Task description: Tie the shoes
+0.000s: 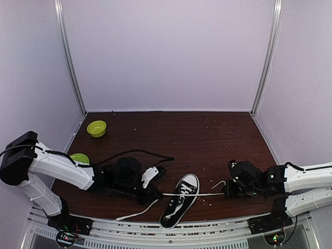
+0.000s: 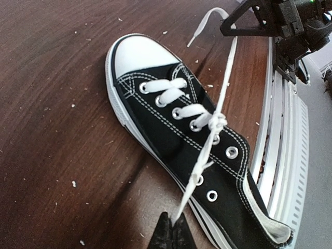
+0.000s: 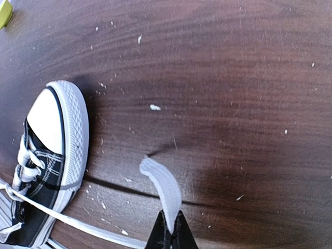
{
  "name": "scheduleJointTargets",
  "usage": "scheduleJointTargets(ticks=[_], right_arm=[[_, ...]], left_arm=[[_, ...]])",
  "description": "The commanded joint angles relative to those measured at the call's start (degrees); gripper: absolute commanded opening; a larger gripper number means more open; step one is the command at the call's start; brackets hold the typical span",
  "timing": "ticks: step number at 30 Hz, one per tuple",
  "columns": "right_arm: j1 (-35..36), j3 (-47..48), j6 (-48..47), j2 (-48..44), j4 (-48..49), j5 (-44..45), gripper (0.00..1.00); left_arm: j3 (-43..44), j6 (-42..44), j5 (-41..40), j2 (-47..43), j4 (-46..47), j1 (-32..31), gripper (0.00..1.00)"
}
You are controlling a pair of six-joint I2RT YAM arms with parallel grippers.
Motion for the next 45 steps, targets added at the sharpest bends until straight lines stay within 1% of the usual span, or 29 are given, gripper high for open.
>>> scheduleJointTargets(ticks=[1,3,6,9,11,12,14,16,18,19,20,23,25,28,29,32,35,37,39,42,43,45], right_arm=[[-2.8,5.3,-4.4,1.1,4.0,4.3,0.00],[-5.1,10.1,-7.8,6.0,8.7,1.9,0.00],[-6.5,22.3,-13.9,15.8,13.2,-2.2,0.00],[-6.3,36.3,-19.3,26.4,11.1,-10.9,0.00],[-5.5,41.5,-21.0,30.8,11.3,-16.9,0.00],[-5.0,42.3,-21.2,31.7,12.1,-18.5,0.05],[-4.7,40.8,-20.7,31.4,14.0,-19.8,0.22],[-5.1,37.7,-20.3,29.6,14.6,-17.5,0.41],[-6.0,33.8,-19.5,27.0,15.3,-15.3,0.55],[-6.5,31.5,-19.0,25.8,16.0,-15.1,0.60],[-6.9,28.7,-18.4,24.3,16.6,-14.9,0.62],[-7.2,21.3,-17.4,19.4,19.4,-13.9,0.63],[-7.1,14.2,-16.7,14.5,25.9,-15.4,0.65],[-4.9,5.0,-16.2,8.7,36.8,-16.4,0.73],[-3.3,3.2,-16.6,7.4,39.2,-15.2,0.75],[2.5,1.2,-17.6,6.5,41.7,-9.7,0.76],[7.0,1.5,-18.4,8.5,42.3,-6.0,0.76],[7.9,2.1,-18.6,10.6,42.8,-5.4,0.75],[8.2,2.9,-19.0,12.9,43.3,-5.7,0.71],[8.5,4.3,-19.6,15.3,43.6,-6.4,0.57],[8.5,4.6,-19.7,15.7,43.7,-6.8,0.54],[8.5,4.6,-19.9,16.0,43.8,-7.7,0.56]], left_arm=[[2.4,0.4,1.6,0.6,5.0,-0.1,0.00],[3.8,1.0,3.3,1.6,7.3,-0.1,0.00],[5.3,2.3,4.4,3.1,9.4,-0.1,0.00],[6.9,3.6,4.6,3.9,9.1,-0.1,0.00],[7.1,3.7,4.6,3.7,9.1,-0.1,0.00],[7.0,3.7,4.5,3.5,9.1,-0.1,0.00],[6.9,3.6,3.8,3.0,8.8,-0.1,0.00],[7.1,3.6,3.1,2.9,8.8,-0.1,0.00],[7.7,3.6,3.0,3.3,8.8,-0.1,0.00],[8.3,3.6,3.3,3.7,9.0,-0.1,0.00],[8.9,3.6,3.6,4.3,9.0,-0.1,0.00],[11.6,3.5,4.2,6.0,8.4,-0.1,0.00],[13.2,2.7,4.4,7.3,7.6,-0.1,0.00],[16.4,1.3,5.0,9.8,4.5,-0.1,0.00],[17.5,0.6,5.4,10.6,3.3,-0.1,0.00],[19.8,-2.2,7.5,12.6,1.5,-0.1,0.00],[20.0,-4.4,9.1,13.2,2.2,-0.1,0.00],[19.6,-5.0,9.3,13.2,2.8,-0.1,0.00],[19.3,-5.2,9.3,13.2,2.8,-0.1,0.00],[19.0,-5.3,9.3,13.1,2.7,-0.1,0.00],[18.7,-5.3,9.1,12.9,2.8,-0.1,0.00],[18.4,-5.3,8.5,12.5,2.7,-0.1,0.00]])
